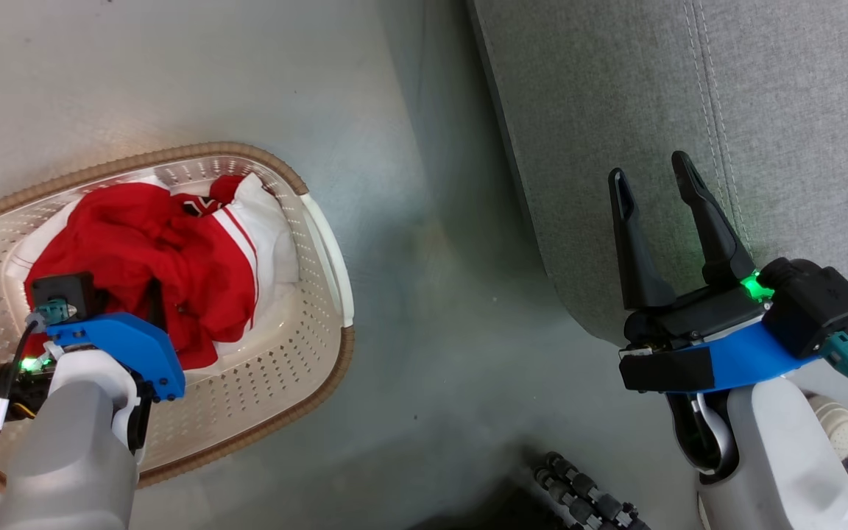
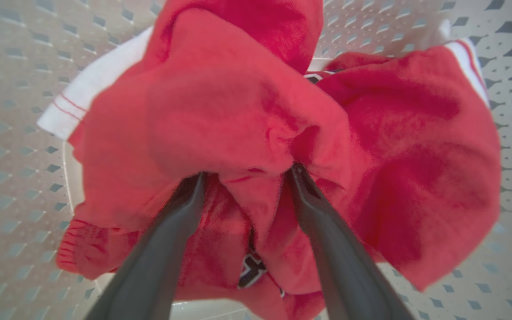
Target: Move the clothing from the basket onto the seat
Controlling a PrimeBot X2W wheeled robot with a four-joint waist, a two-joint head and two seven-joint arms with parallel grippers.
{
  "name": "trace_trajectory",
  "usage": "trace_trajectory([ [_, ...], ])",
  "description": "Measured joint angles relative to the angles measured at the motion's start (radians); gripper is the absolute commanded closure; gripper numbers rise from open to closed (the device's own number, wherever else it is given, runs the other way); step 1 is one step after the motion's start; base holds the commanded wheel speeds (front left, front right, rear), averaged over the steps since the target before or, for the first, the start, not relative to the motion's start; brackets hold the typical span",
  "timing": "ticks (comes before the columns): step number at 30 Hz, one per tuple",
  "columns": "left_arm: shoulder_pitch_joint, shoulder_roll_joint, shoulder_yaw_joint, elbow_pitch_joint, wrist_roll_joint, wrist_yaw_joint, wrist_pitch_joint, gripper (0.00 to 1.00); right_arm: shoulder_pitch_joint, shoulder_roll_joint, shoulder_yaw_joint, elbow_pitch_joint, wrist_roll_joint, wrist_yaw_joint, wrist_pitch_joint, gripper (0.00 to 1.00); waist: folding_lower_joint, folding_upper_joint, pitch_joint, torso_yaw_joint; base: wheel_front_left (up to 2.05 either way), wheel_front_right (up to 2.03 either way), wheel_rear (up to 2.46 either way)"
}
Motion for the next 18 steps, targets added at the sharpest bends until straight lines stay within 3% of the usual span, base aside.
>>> trace_trajectory([
  [1, -0.005, 0.002, -0.002, 0.005, -0.001, 0.000, 0.005, 0.55, 0.000, 0.000, 0.000, 0.000, 0.004, 0.000, 0.000, 0.00, 0.0000, 0.0000, 0.004, -0.003, 0.00, 0.00, 0.00],
  [2, -0.009, 0.004, -0.004, 0.009, -0.001, 0.000, 0.005, 1.00, 0.000, 0.000, 0.000, 0.000, 0.004, 0.000, 0.000, 0.00, 0.0000, 0.0000, 0.007, -0.006, 0.00, 0.00, 0.00],
  [18, -0.046, 0.000, -0.044, 0.072, -0.009, -0.020, -0.013, 1.00, -0.008, 0.000, -0.003, 0.013, 0.003, 0.000, 0.000, 0.00, -0.0001, 0.0000, -0.017, 0.011, 0.00, 0.00, 0.00],
])
